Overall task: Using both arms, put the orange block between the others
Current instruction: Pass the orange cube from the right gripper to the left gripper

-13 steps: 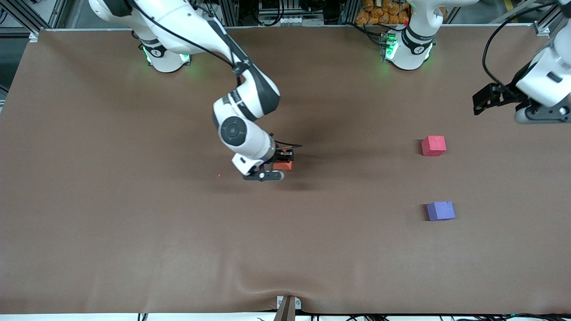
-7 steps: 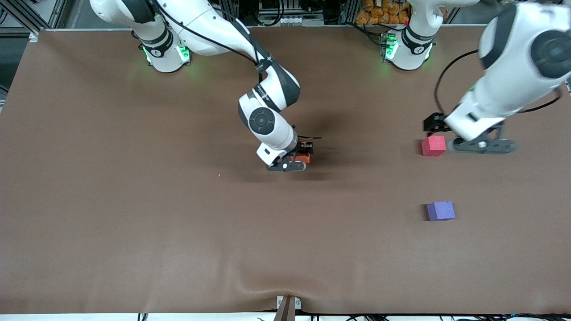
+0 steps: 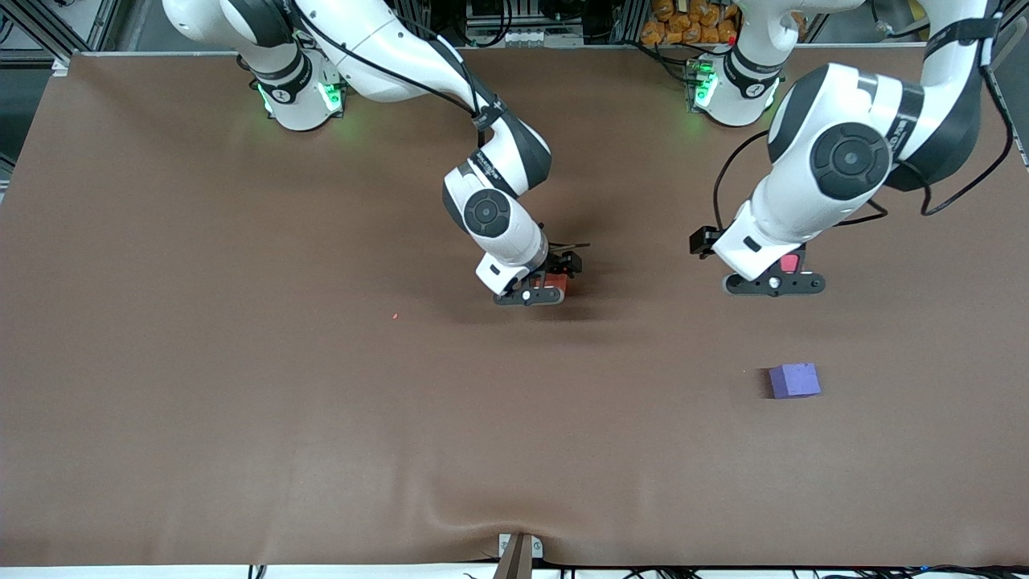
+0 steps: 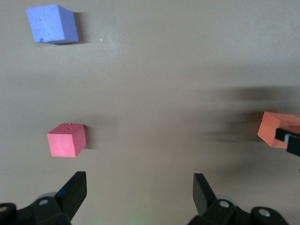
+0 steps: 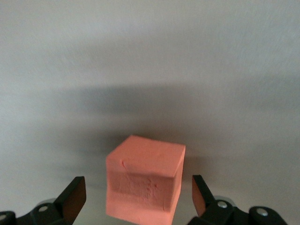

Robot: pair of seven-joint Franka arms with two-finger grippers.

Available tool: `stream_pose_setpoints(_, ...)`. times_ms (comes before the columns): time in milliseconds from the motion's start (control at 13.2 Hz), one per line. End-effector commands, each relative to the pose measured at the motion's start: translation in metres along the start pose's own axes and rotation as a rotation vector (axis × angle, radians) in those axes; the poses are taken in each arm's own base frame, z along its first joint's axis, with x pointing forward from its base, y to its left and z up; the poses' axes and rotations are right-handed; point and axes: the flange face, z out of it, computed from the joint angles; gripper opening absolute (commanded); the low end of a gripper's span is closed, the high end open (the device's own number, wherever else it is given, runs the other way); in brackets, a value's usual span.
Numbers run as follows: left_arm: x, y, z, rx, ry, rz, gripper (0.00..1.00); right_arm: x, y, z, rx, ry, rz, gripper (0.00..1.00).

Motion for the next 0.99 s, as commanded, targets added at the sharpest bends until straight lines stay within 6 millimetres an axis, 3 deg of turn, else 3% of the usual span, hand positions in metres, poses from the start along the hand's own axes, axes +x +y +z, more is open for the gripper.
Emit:
stream_pose_setpoints(0, -0.001, 0.027, 0.011, -0.004, -0.002, -0.061, 1.00, 0.031, 0.017, -0.088, 0.013, -0.048, 0.049, 1.00)
stream_pose_setpoints(152, -0.004, 0.062, 0.018, -0.001, 0.003, -0.115, 1.00, 0.039, 0.039, -0.181, -0.010, -0.099, 0.061, 1.00)
stream_pose_setpoints(380, 0.000, 0.126, 0.025, -0.015, 0.015, -0.147, 1.00, 0.049, 0.116, -0.318, -0.119, -0.110, 0.105, 1.00)
stream_pose_setpoints(532, 0.000, 0.175, 0.051, 0.047, 0.036, -0.052, 1.00, 0.052, 0.183, -0.396, -0.148, -0.098, 0.176, 1.00)
stream_pose_setpoints(684, 0.013, 0.196, 0.076, 0.051, 0.036, -0.030, 1.00, 0.053, 0.257, -0.459, -0.175, -0.100, 0.101, 1.00)
stream_pose_setpoints(760, 0.008, 0.214, 0.088, 0.039, 0.040, -0.006, 1.00, 0.051, 0.294, -0.484, -0.169, -0.108, 0.061, 1.00)
stream_pose_setpoints(912, 0.008, 0.233, 0.121, 0.009, 0.058, -0.010, 1.00, 0.050, 0.357, -0.516, -0.194, -0.100, 0.020, 1.00)
